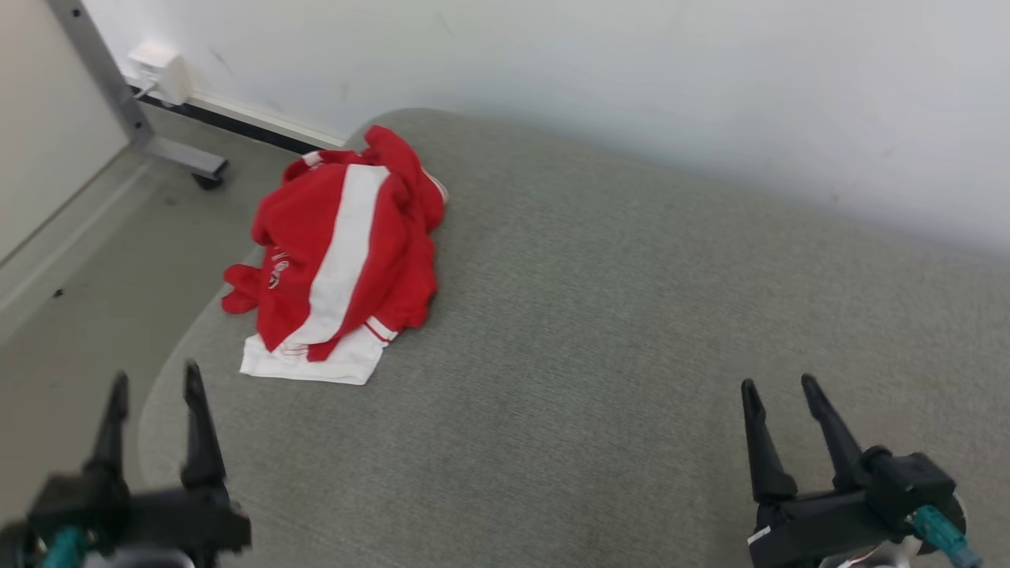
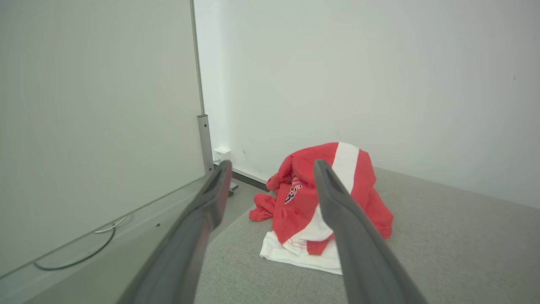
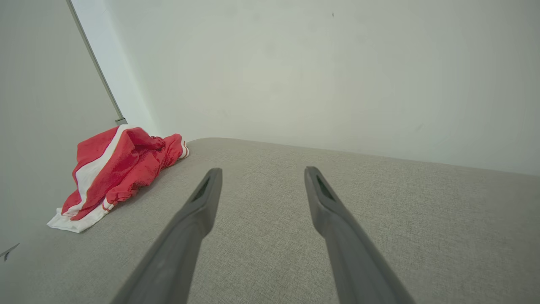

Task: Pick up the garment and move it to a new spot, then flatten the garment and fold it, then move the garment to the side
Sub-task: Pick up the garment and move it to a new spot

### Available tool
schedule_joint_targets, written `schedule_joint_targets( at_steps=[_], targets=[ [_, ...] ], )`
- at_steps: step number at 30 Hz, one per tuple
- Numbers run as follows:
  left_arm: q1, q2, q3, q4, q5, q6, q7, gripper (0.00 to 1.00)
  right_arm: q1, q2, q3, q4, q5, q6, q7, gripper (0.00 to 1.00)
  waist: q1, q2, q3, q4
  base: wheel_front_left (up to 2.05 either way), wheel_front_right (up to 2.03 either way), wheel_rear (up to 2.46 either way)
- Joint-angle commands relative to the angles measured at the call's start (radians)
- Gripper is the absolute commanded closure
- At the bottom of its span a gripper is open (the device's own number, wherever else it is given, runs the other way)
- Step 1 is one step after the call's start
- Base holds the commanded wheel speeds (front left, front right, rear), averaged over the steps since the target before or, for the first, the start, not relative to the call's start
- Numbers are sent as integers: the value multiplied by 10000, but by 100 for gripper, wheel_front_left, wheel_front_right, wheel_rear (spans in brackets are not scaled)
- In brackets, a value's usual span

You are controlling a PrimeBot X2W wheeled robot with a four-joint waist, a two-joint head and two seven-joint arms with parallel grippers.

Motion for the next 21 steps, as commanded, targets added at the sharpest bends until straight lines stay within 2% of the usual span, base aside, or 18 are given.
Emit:
schedule_joint_targets(
  at_steps=[1,10,11,15,21],
  targets=[
    [-567,156,83,91,-108,-78,-37,0,-162,-129,-56,-123,-135,-21,38,0,0,-1,595,-697,0,0,0],
    [-3539,1107,469,825,-529,-202,236,0,-675,-529,-588,-837,-300,-21,299,0,0,-1,2117,-2395,0,0,0],
    [-3539,1107,469,825,-529,-202,236,0,-675,-529,-588,-837,-300,-21,299,0,0,-1,2117,-2395,0,0,0],
    [-4716,1640,732,1074,-721,-169,467,0,-956,-631,-898,-1157,-356,-21,353,0,0,-1,2896,-3209,0,0,0],
    [-5858,2308,975,1842,-911,-164,973,0,-1084,-638,-1368,-1316,-344,-21,264,0,0,-1,3558,-3990,0,0,0]
  ],
)
